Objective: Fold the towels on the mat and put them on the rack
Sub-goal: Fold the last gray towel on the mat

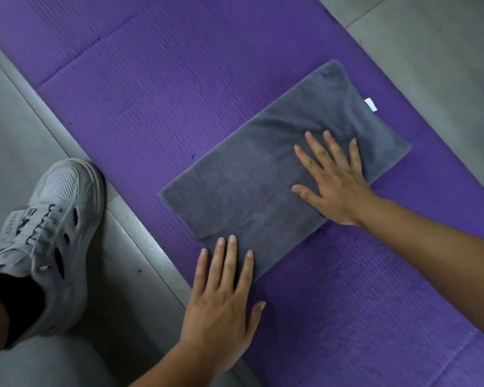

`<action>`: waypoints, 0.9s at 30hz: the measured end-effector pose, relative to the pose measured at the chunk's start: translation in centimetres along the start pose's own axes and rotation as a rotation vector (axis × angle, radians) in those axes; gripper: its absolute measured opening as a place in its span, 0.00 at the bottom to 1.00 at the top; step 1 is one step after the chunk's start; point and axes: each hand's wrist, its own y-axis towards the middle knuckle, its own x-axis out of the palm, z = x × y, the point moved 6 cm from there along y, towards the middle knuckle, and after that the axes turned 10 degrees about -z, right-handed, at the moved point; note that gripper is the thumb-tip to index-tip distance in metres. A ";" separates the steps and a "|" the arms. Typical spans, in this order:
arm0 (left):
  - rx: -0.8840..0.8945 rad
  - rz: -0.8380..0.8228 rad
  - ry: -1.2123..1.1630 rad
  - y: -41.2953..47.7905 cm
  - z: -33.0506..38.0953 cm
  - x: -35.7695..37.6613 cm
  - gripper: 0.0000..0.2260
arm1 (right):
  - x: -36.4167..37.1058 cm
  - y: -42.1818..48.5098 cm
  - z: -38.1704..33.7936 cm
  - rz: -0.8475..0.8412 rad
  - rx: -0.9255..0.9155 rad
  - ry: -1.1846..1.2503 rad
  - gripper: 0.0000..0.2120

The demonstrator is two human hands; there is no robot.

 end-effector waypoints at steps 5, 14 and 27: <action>-0.036 0.234 -0.142 3.3 -1.9 -6.9 0.14 | -4.3 0.9 -0.1 0.247 -0.013 0.165 0.29; -0.345 0.155 -0.244 11.1 -11.1 -11.9 0.18 | -12.0 10.8 2.8 0.192 -0.053 0.259 0.18; -0.370 0.061 -0.629 11.5 -15.7 -11.8 0.06 | -15.0 12.3 4.1 0.101 0.013 0.047 0.14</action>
